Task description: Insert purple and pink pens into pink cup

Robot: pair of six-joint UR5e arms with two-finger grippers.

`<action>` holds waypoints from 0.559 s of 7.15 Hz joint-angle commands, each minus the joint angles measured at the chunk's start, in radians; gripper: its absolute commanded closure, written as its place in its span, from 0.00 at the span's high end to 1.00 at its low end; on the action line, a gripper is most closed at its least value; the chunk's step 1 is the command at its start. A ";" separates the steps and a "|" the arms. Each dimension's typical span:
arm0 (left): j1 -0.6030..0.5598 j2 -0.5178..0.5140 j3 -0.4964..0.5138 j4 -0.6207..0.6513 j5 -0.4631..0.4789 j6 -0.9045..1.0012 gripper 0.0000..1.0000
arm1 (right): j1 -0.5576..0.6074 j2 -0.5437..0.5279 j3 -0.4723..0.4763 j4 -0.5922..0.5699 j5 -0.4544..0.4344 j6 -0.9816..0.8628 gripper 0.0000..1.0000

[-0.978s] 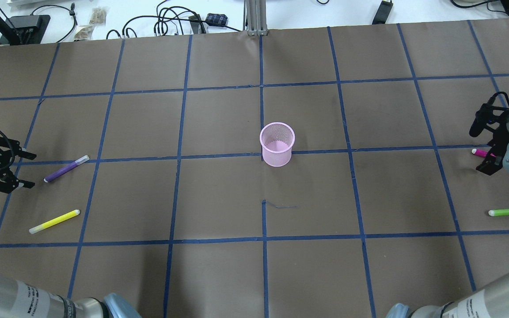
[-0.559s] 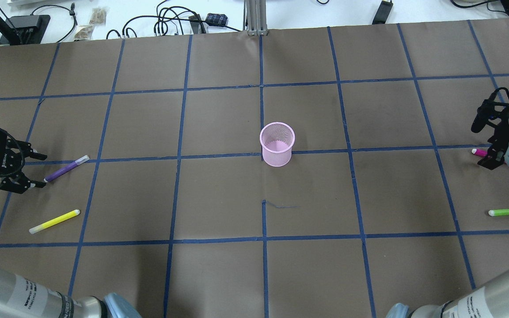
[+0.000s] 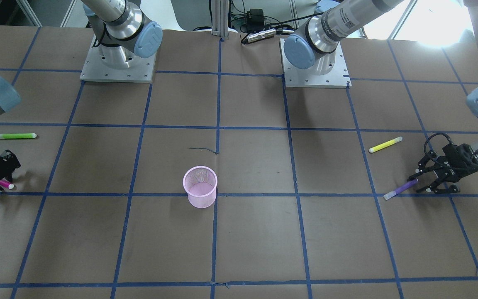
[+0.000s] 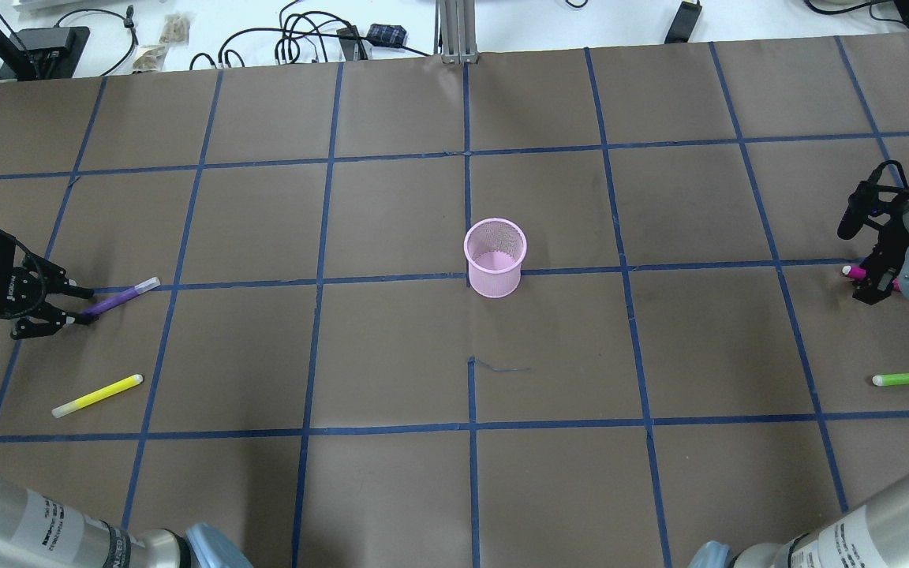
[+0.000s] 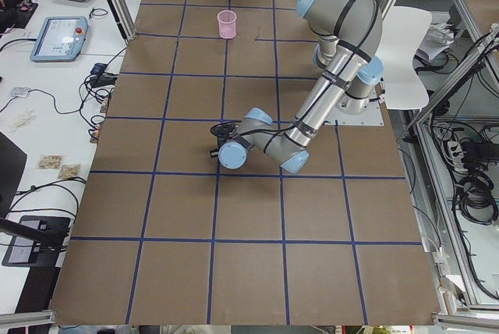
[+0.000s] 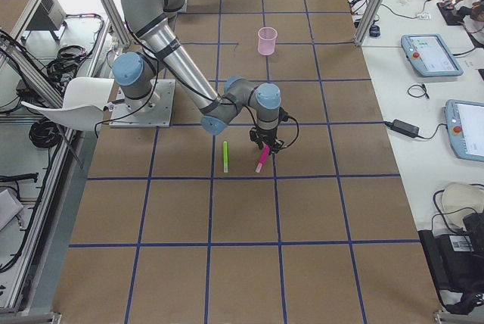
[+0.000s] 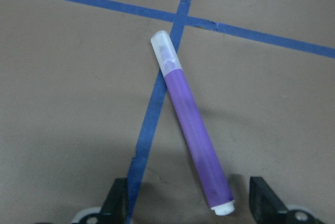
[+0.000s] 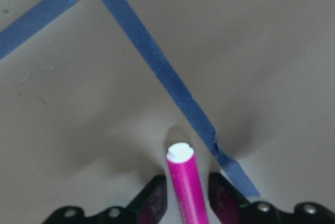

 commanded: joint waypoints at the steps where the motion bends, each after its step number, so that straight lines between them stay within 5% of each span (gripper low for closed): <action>1: 0.000 -0.001 0.001 0.000 0.001 0.000 0.00 | 0.000 -0.001 -0.014 0.011 0.000 -0.002 0.00; 4: 0.000 0.018 0.003 -0.003 0.001 -0.015 0.00 | 0.011 -0.016 -0.066 0.031 0.001 0.030 0.00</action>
